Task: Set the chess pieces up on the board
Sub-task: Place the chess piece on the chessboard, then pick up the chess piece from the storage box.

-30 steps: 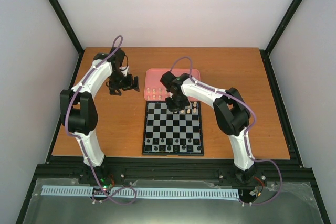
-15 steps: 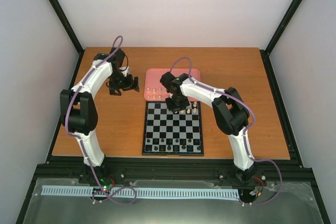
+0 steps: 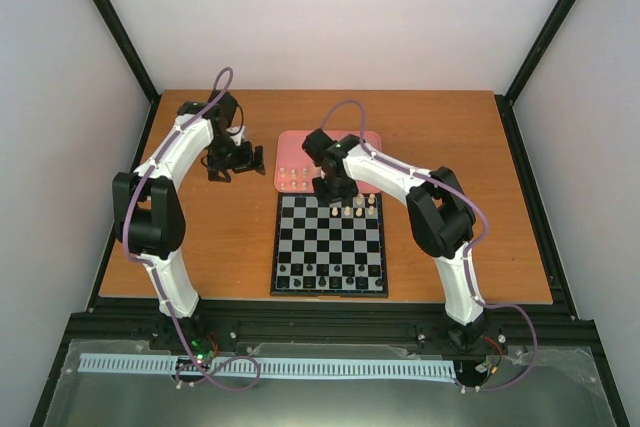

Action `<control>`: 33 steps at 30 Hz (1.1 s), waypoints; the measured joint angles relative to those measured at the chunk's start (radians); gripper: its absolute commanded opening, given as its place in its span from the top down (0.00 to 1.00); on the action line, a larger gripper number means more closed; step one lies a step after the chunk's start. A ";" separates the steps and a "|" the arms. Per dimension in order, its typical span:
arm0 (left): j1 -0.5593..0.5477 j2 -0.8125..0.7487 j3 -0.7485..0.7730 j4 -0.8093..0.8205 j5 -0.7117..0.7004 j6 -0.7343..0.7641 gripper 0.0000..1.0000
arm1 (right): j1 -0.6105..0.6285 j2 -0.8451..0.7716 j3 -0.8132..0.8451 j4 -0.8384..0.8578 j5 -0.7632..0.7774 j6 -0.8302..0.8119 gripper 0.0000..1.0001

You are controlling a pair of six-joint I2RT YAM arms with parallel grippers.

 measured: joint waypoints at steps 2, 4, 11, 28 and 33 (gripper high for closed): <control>0.000 -0.002 0.000 0.000 0.000 0.000 0.00 | 0.000 0.000 0.029 0.004 0.007 0.001 0.60; 0.000 -0.003 0.000 0.000 0.000 0.000 0.00 | 0.000 0.000 0.056 0.011 0.010 0.002 0.60; 0.000 -0.003 0.000 0.001 0.000 0.000 0.00 | 0.000 0.031 0.153 0.027 0.019 0.005 0.61; 0.000 -0.003 0.000 0.002 0.000 0.000 0.00 | -0.003 0.188 0.257 0.033 0.038 0.004 0.62; 0.000 -0.003 0.000 0.003 0.000 0.000 0.00 | -0.012 0.213 0.283 0.033 0.040 0.005 0.63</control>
